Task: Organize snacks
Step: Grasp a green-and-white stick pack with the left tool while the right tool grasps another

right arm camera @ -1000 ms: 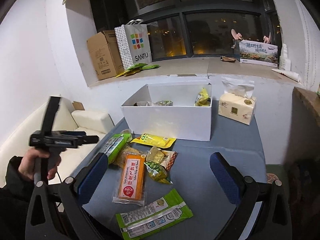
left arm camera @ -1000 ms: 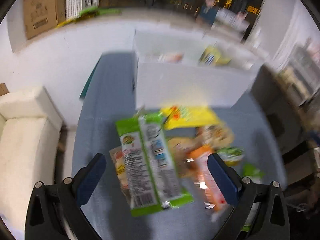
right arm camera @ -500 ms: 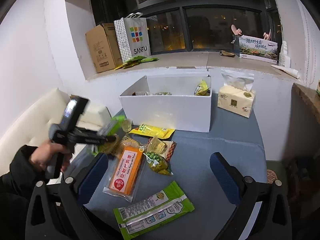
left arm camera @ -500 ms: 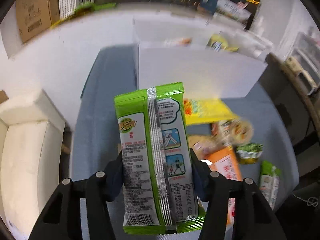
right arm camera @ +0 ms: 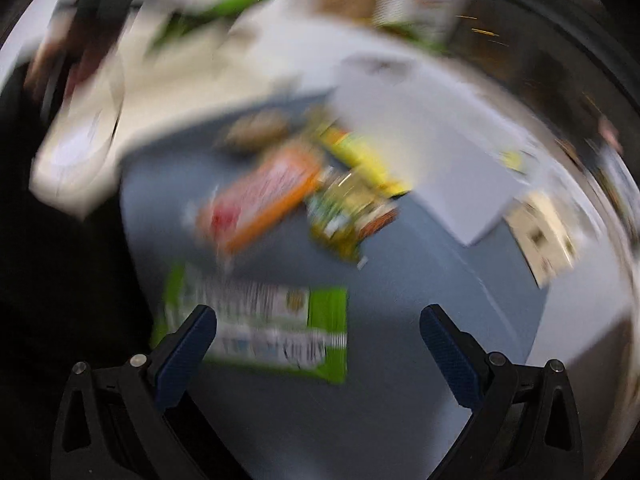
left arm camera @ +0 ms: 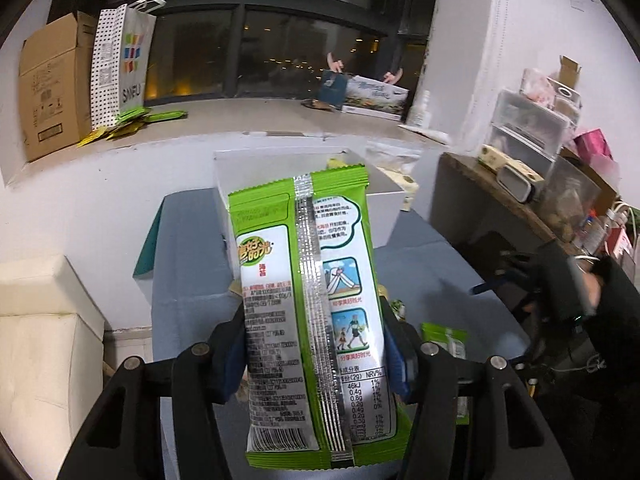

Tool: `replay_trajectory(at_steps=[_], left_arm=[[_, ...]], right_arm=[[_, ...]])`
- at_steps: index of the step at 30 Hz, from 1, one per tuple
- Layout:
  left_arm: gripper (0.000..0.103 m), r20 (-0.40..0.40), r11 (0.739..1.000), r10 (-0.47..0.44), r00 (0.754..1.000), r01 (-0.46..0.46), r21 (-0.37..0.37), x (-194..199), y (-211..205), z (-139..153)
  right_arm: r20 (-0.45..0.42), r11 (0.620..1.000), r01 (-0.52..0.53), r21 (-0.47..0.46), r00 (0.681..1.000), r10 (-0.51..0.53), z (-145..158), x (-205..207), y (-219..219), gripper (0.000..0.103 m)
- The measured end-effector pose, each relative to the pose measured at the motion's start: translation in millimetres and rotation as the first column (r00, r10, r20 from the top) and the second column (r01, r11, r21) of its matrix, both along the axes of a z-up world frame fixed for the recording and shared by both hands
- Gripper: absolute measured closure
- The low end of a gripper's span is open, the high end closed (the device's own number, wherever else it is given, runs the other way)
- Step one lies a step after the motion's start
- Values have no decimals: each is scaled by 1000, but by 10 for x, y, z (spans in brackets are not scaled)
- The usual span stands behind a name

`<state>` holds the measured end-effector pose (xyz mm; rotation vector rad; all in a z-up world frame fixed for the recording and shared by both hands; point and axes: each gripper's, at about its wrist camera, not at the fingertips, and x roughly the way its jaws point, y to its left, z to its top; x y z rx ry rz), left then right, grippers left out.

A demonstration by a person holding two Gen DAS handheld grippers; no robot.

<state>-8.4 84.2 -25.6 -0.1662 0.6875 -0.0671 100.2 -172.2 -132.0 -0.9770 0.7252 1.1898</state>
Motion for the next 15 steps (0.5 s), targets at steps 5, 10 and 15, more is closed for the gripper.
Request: replay_trajectory(at_steps=[5, 10, 15], left_arm=[[41, -4, 999, -31, 999, 31, -12, 12, -13, -65], [41, -23, 999, -39, 999, 38, -26, 5, -2, -157], [41, -35, 998, -30, 999, 29, -53, 20, 29, -237]], right_arm=[[8, 924, -315, -217, 946, 324, -365, -186, 258, 0], [-31, 814, -502, -292, 856, 516, -571, -257, 517, 0], [-138, 766, -581, -276, 812, 567, -610, -216, 698, 0]])
